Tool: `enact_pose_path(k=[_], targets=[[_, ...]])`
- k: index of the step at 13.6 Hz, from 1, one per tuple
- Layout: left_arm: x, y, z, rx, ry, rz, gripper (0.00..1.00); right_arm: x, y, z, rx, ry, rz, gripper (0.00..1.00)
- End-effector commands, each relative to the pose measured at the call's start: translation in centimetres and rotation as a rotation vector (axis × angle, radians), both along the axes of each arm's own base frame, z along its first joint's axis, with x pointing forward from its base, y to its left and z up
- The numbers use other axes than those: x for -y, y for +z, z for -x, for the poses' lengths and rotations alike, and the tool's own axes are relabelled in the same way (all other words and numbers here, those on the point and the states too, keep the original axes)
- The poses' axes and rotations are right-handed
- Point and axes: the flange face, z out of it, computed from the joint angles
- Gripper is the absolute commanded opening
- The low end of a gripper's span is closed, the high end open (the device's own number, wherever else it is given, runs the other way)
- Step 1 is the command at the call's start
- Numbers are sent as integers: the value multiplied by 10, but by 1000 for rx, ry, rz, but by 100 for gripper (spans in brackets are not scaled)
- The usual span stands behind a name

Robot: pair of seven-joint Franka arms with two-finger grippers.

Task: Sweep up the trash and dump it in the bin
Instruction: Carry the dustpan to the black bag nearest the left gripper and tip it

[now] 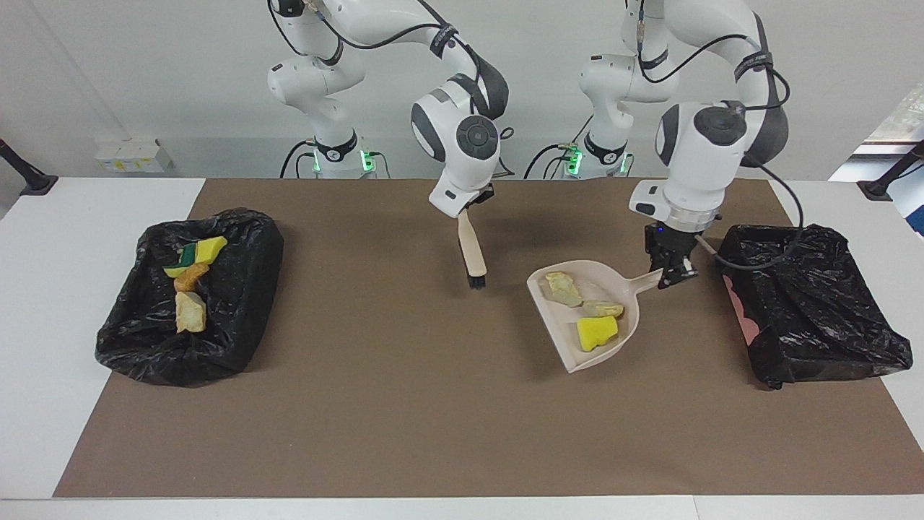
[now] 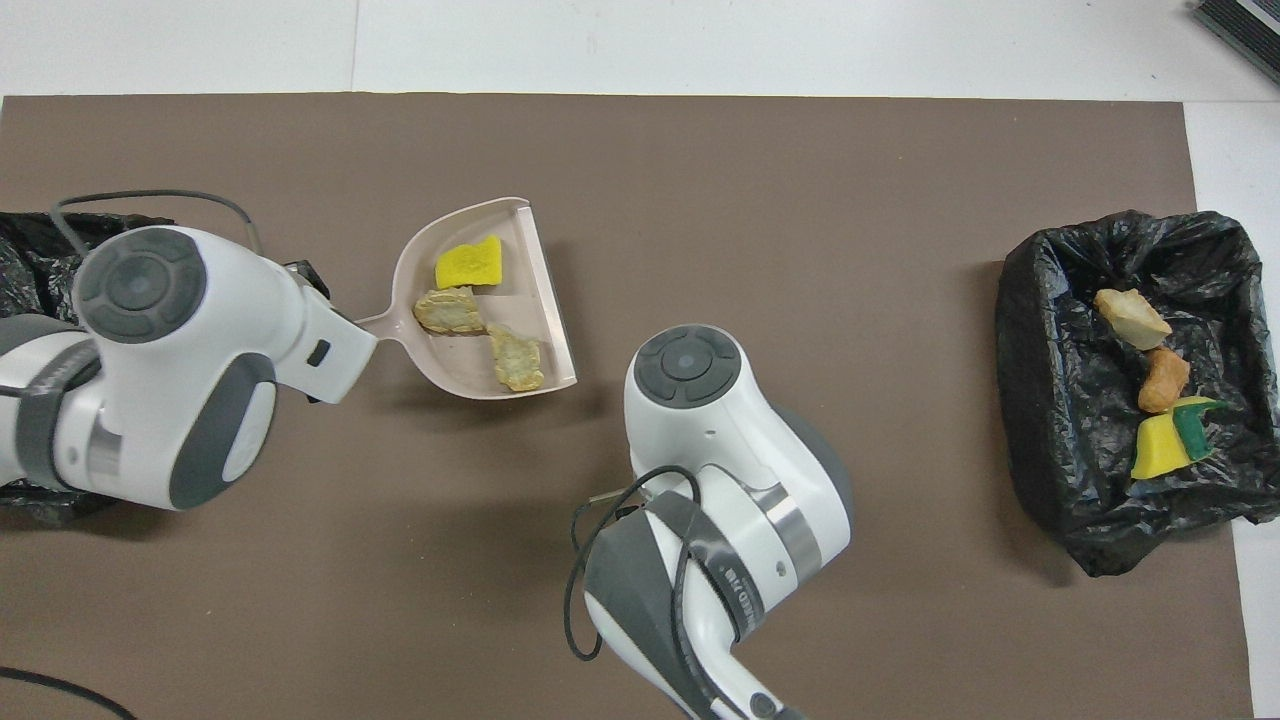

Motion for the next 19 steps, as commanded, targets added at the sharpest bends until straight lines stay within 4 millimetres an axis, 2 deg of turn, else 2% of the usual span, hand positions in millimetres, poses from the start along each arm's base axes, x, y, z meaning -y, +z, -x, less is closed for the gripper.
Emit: enact_pose_path(k=[1,4,5,6,8,9,11,12,13,15,16,19], targets=[[-58,34,4,19,-33,8,0,-17,-5,24,1,-54,8,0],[-125,57,7,50,-62,10,0,-37,-10,45,-31,-124,-23,0],[-152,64,9,62,-33,4,0,-51,-14,61,-29,-99,-23,0],[-179,72,12,77,11,-1,0,-57,-21,68,-22,-107,-17,0],[-235,83,21,88,24,-16,0,-60,-33,73,-10,-111,-18,0],[-267,91,27,104,48,-18,0,-69,-43,84,-6,-96,-19,0],[-317,104,39,126,104,-39,0,-68,-55,86,-11,-104,-15,0],[-338,111,43,135,129,-57,0,-68,-54,85,-21,-106,-5,0],[-353,118,45,141,150,-67,0,-69,-50,86,-21,-98,13,99],[-393,131,54,133,188,-143,0,-65,-32,72,-27,-105,11,100],[-404,133,53,117,184,-198,0,-63,-18,60,-31,-112,11,100],[-414,125,48,91,165,-288,0,-52,12,32,8,-129,1,100]])
